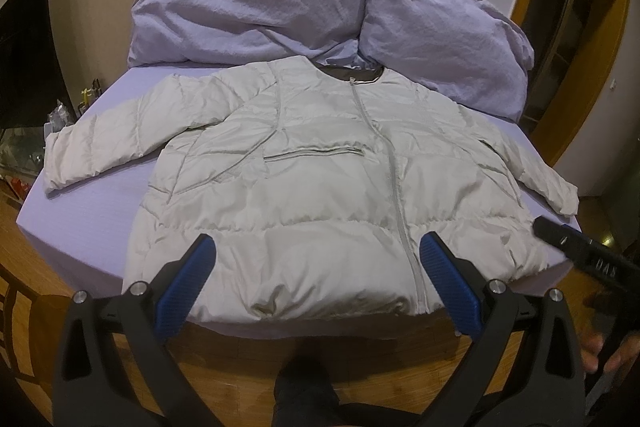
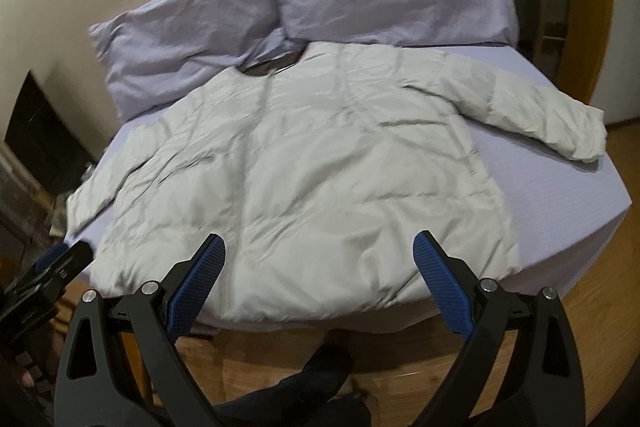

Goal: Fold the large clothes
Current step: 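Grasp the jacket sleeve cuff with the right gripper and lift it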

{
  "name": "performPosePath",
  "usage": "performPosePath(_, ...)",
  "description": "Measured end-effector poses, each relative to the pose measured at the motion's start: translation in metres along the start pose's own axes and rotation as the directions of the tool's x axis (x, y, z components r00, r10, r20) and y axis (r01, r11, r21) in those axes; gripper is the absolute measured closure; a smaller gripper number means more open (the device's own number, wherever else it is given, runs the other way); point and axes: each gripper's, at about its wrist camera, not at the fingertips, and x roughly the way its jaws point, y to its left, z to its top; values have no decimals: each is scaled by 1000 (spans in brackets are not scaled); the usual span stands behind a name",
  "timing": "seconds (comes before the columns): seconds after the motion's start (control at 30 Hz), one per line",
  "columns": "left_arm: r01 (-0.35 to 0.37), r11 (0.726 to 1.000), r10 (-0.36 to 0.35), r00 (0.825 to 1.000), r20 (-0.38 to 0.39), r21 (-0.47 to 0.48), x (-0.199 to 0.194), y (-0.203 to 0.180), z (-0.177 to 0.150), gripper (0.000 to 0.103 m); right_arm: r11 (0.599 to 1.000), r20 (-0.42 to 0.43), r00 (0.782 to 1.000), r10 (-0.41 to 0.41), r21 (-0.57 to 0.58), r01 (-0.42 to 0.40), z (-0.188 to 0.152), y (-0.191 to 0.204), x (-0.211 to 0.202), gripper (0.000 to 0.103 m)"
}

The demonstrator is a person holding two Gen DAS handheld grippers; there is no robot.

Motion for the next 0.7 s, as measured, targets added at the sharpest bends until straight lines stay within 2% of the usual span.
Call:
performPosePath(0.17, -55, 998, 55, 998, -20, 9, 22, 5, 13, 2, 988, -14, 995, -101, 116, 101, 30, -56, 22, 6)
performPosePath(0.27, -86, 996, 87, 996, -36, 22, 39, 9, 22, 2, 959, -55, 986, -159, 228, 167, 45, -101, 40, 6)
performPosePath(0.47, -119, 993, 120, 991, -67, 11, 70, 22, 42, 2, 855, -132, 950, -284, 412, 313, 67, -191, 66, 7)
performPosePath(0.6, -146, 989, 146, 985, -87, 13, 89, 29, 53, 2, 764, -177, 901, -397, 481, 431, 81, -246, 76, 7)
performPosePath(0.7, -164, 986, 164, 981, -103, 9, 102, 34, 61, 2, 700, -213, 871, -442, 526, 483, 85, -277, 79, 9)
